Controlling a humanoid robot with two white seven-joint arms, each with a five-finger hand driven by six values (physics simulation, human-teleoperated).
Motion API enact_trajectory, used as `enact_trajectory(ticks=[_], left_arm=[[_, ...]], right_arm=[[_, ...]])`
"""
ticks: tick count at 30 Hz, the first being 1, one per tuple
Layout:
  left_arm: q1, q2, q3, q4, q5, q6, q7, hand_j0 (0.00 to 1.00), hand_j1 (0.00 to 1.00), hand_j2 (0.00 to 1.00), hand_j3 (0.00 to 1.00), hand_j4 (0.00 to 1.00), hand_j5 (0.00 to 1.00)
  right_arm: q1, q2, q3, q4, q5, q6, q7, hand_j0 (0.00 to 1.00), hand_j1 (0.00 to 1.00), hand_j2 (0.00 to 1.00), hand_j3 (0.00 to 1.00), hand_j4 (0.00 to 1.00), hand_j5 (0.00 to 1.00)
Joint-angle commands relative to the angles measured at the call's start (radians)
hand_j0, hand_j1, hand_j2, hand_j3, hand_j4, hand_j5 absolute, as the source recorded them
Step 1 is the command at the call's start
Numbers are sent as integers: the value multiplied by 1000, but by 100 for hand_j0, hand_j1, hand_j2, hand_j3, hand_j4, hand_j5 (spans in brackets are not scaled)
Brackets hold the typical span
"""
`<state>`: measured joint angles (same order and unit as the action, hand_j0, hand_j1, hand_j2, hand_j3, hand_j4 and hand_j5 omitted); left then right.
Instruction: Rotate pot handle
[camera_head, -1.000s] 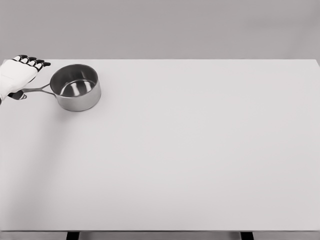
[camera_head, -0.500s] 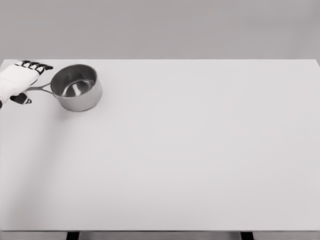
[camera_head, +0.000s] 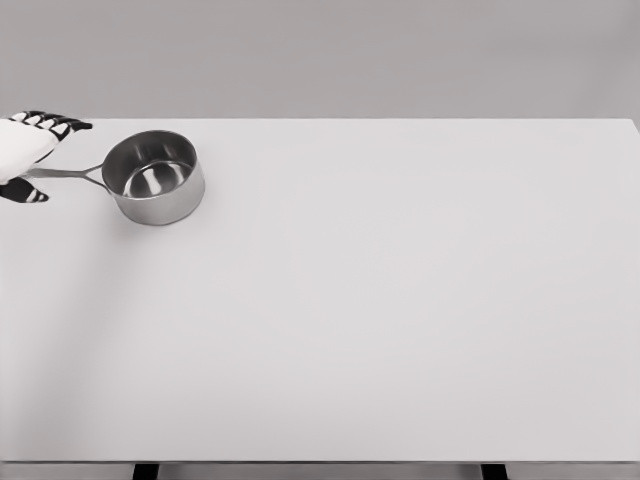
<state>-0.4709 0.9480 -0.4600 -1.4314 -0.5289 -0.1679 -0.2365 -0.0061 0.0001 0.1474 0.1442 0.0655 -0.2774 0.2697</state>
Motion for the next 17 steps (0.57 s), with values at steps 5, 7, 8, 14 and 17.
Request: enact_trajectory(ticks=[5,7,8,14,17], left_arm=[[-9,184,63,-311,337,-198,3,100,100,100,100,100,100],[-31,172,86,-333,346,-443,13,100,100,100,100,100,100],[-35,146,75,-334,349,-443,11,100,100,100,100,100,100],[-17,110,-55,-333,349,-443,-3,100,100,100,100,100,100],[-23,104,-100,-333,345,-443,-4,100,100,100,100,100,100]], right_arm=[[0,0,0,0,0,0,0,100,100,100,100,100,100],[0,0,0,0,0,0,0,100,100,100,100,100,100],[0,0,0,0,0,0,0,100,100,100,100,100,100],[0,0,0,0,0,0,0,100,100,100,100,100,100],[0,0,0,0,0,0,0,100,100,100,100,100,100]])
